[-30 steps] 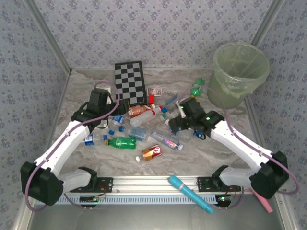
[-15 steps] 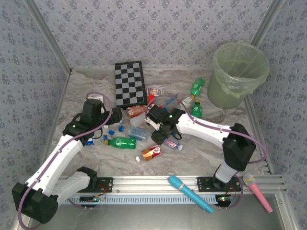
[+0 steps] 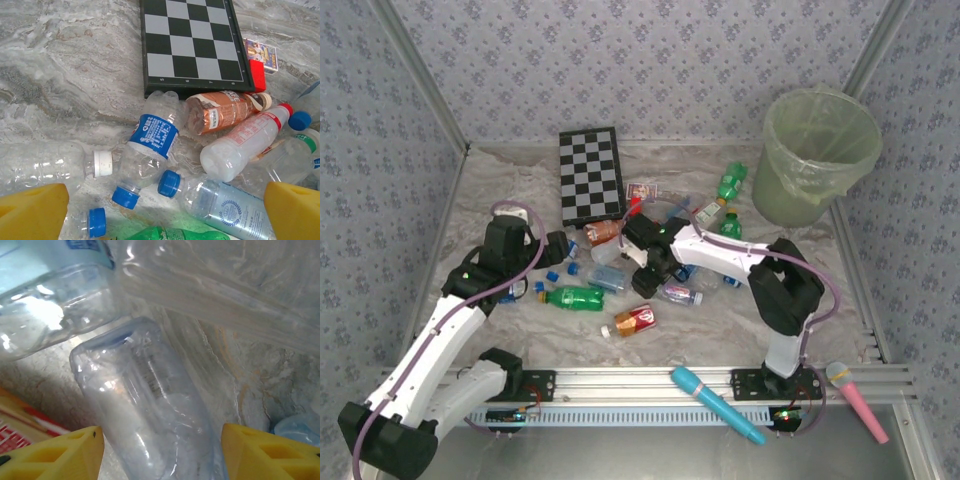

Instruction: Put the plastic bottles in the bin

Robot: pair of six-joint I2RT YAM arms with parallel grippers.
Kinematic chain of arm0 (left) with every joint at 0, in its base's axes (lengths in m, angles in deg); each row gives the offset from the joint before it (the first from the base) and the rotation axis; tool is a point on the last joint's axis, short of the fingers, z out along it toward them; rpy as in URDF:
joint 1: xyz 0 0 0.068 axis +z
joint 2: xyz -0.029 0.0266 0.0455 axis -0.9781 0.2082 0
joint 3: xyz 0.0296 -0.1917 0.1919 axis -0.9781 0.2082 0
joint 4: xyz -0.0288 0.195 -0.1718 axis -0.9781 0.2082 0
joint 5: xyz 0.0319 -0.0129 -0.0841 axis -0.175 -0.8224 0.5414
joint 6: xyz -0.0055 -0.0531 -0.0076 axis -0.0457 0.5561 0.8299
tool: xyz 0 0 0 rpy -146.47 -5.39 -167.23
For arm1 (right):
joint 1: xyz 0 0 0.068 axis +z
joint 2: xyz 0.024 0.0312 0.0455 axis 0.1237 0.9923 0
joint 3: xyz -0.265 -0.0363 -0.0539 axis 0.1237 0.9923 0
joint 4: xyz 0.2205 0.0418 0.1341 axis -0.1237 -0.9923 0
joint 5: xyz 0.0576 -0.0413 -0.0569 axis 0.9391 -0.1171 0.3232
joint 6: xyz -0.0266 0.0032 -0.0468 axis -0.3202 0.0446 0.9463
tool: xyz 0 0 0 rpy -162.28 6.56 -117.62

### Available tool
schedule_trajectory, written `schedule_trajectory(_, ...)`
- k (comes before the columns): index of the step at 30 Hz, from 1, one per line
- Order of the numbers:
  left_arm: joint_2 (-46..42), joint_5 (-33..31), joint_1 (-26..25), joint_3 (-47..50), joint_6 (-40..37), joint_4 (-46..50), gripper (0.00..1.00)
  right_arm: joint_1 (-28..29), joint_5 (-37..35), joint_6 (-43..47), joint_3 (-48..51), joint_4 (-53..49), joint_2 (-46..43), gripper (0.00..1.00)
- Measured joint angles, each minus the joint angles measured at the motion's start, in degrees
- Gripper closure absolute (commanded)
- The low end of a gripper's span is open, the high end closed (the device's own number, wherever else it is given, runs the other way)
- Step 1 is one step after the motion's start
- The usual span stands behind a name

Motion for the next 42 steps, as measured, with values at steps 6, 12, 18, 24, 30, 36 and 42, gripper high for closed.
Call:
schedule_trajectory(6, -0.5, -0.57, 0.0, 0.04, 0.0, 0.63, 0.0, -0.42, 0.61, 1.42, -0.28, 0.04, 2.93, 0.28)
schedule_trajectory(12, -0.55, -1.22, 0.0, 0.11, 0.02, 0.66, 0.0, -0.42, 0.44, 2.69, -0.28, 0.94, 3.34, 0.3)
schedule_trajectory(18, -0.55, -1.42, 0.0, 0.11, 0.0, 0.66, 0.0, -0.37, 0.37, 2.86, -0.28, 1.81, 4.79, 0.3)
schedule_trajectory(24, -0.55, -1.42, 0.0, 0.11, 0.0, 0.66, 0.0, 0.04, -0.81, 3.17, -0.28, 2.43, 5.62, 0.41)
schedule_trajectory(30, -0.55, -1.42, 0.0, 0.11, 0.0, 0.66, 0.0, 0.02, -1.53, 3.02, -0.28, 2.36, 4.85, 0.44)
schedule_trajectory(36, -0.55, -1.4, 0.0, 0.09, 0.0, 0.66, 0.0, -0.04, -2.93, 2.6, -0.28, 1.03, -0.07, 0.45)
schedule_trajectory(42, -0.35, -1.29, 0.0, -0.44, 0.0, 0.63, 0.0, -1.88, -4.24, 0.83, -1.2, -1.11, -7.45, 0.45)
